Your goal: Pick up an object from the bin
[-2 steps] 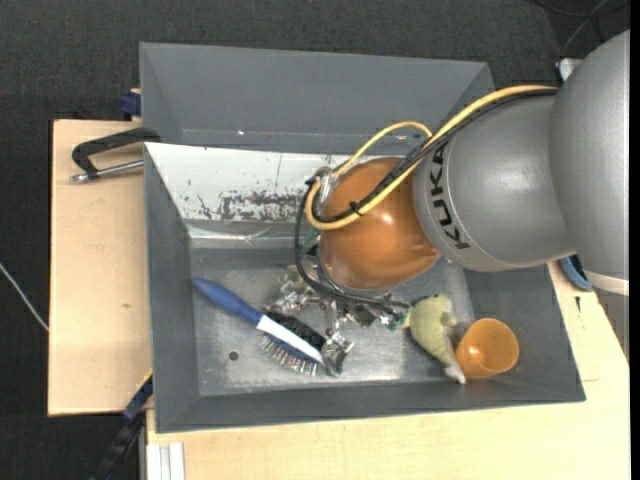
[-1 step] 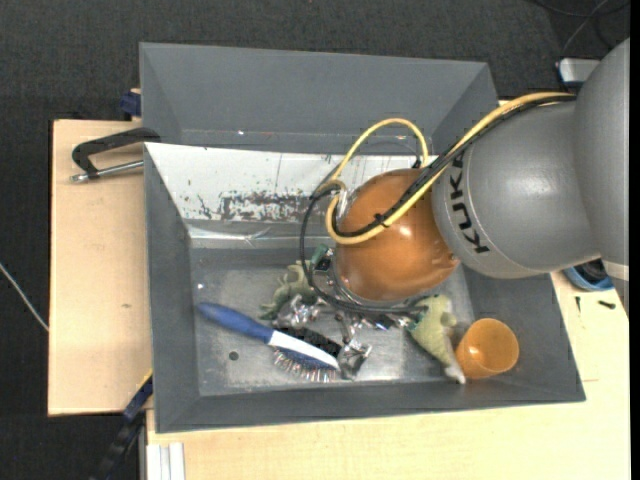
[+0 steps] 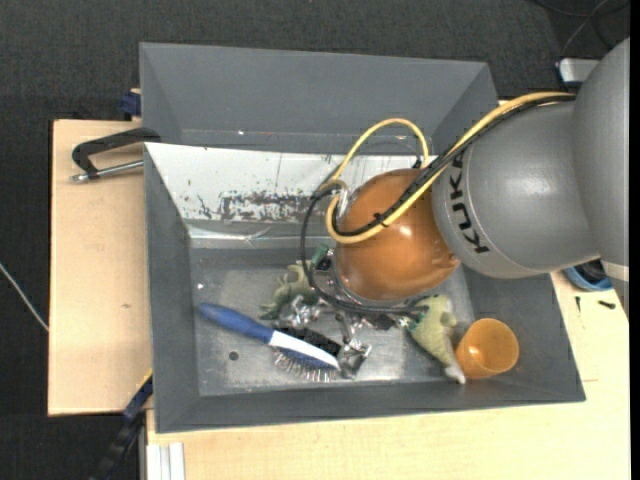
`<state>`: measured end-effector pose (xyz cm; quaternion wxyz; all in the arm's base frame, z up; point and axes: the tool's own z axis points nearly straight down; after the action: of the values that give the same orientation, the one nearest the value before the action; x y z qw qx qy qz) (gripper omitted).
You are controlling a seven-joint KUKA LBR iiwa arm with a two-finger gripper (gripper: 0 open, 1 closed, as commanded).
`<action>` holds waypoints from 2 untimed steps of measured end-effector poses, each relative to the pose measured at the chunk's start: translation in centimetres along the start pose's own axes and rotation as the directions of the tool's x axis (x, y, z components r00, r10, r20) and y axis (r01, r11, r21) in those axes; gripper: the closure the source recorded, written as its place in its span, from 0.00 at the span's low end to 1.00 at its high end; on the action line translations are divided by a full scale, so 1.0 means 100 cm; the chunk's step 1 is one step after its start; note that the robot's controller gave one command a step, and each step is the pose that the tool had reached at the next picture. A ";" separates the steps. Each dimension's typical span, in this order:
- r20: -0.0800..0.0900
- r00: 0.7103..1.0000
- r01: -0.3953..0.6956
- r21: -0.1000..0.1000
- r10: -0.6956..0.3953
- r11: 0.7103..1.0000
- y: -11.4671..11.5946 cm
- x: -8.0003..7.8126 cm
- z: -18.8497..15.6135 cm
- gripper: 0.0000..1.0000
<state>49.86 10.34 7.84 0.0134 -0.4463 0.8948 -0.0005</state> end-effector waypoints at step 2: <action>-0.002 1.000 -0.001 0.000 0.001 1.000 0.000 0.001 0.000 1.00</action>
Offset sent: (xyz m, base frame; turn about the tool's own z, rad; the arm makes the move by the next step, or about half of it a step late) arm 0.0000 0.0000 0.0000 0.0000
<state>49.84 10.26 7.81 0.0125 -0.4460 0.8950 -0.0008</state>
